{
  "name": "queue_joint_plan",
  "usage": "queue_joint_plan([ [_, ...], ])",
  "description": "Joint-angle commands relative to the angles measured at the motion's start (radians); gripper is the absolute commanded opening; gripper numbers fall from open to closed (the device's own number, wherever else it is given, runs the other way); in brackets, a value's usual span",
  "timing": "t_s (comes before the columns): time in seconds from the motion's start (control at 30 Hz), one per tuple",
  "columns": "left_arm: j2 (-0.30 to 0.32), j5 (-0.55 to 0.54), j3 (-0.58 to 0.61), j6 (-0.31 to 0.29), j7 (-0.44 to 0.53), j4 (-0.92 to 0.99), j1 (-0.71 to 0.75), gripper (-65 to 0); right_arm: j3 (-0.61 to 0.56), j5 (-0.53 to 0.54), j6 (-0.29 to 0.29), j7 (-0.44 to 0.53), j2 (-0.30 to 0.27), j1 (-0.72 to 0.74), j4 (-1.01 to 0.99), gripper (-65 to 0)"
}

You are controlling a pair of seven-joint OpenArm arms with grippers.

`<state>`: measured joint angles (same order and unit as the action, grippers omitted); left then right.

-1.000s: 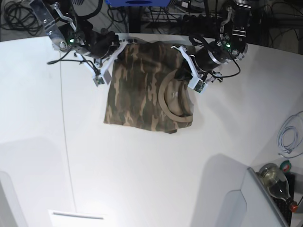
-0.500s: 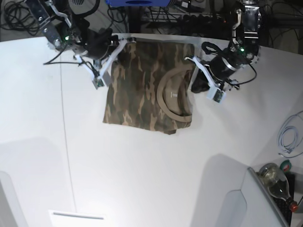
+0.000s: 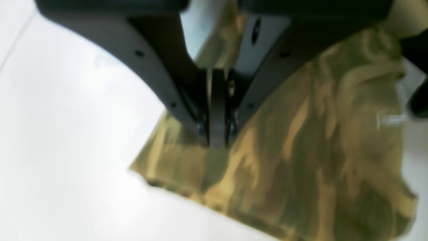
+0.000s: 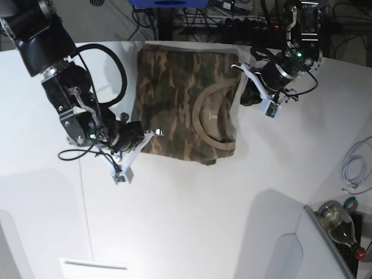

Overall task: Layout the t-shirt on the table in an organized manner, then fold the t-shirt properly
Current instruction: 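Move the left gripper to the collar and grasp the collar edge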

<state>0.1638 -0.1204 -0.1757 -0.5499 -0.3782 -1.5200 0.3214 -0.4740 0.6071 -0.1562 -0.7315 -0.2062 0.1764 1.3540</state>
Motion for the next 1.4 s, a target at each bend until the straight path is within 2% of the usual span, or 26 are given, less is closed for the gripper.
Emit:
queue_joint_plan([
  [0.0,0.003,-0.026,-0.012,-0.006,0.026,-0.012,-0.006,-65.0,0.005,0.004,0.004,0.034,-0.002,0.030,-0.015,-64.4],
  [0.2,0.007,-0.028,-0.064,-0.006,0.023,-0.023,0.002,-65.0,0.007,0.004,0.004,0.137,0.003,0.058,-0.219,-64.4],
  [0.3,0.009,-0.028,-0.089,-0.009,0.020,-0.023,0.005,-65.0,0.010,0.004,0.004,0.178,0.000,0.053,-0.232,-64.4],
  [0.43,0.036,-0.029,-0.107,-0.009,0.020,-0.023,0.008,-65.0,0.014,0.006,0.002,0.186,-0.006,0.004,-0.091,-64.4],
  [0.63,0.081,-0.031,-0.109,-0.011,0.020,-0.024,0.008,-65.0,0.148,0.006,0.002,0.180,-0.029,-0.160,0.241,-64.4],
  [0.7,0.082,-0.071,-0.101,-0.012,0.017,-0.040,-0.006,-65.0,0.182,0.006,0.002,0.180,-0.032,-0.211,0.304,-64.4],
  [0.83,0.092,-0.282,-0.100,-0.012,-0.089,-0.077,-0.040,-64.0,0.205,0.004,0.002,0.180,-0.043,-0.255,0.313,-64.4],
  [0.87,0.098,-0.355,-0.100,-0.012,-0.126,-0.077,-0.060,-50.0,0.199,0.004,0.002,0.180,-0.054,-0.259,0.307,-64.4],
  [0.97,0.110,-0.511,-0.098,-0.012,-0.163,-0.050,-0.089,-15.1,0.195,0.004,0.002,0.180,-0.063,-0.271,0.296,-64.4],
  [1.0,0.110,-0.545,-0.091,-0.012,-0.163,-0.037,-0.097,-6.9,0.195,0.004,0.002,0.180,-0.063,-0.277,0.295,-64.4],
  [1.03,0.110,-0.559,-0.069,-0.012,-0.163,-0.021,-0.104,-3.1,0.195,0.004,0.002,0.180,-0.068,-0.278,0.295,-64.4],
  [1.1,0.110,-0.554,0.012,-0.012,-0.161,0.016,-0.143,-2.8,0.195,0.004,0.002,0.180,-0.068,-0.282,0.293,-64.4],
  [1.2,0.107,-0.546,0.117,-0.012,-0.160,0.097,-0.187,-5.8,0.195,0.004,0.002,0.180,-0.068,-0.282,0.293,-64.4],
  [1.37,0.096,-0.546,0.192,-0.012,-0.158,0.229,-0.239,-7.2,0.195,0.004,0.002,0.180,-0.068,-0.291,0.293,-64.4],
])
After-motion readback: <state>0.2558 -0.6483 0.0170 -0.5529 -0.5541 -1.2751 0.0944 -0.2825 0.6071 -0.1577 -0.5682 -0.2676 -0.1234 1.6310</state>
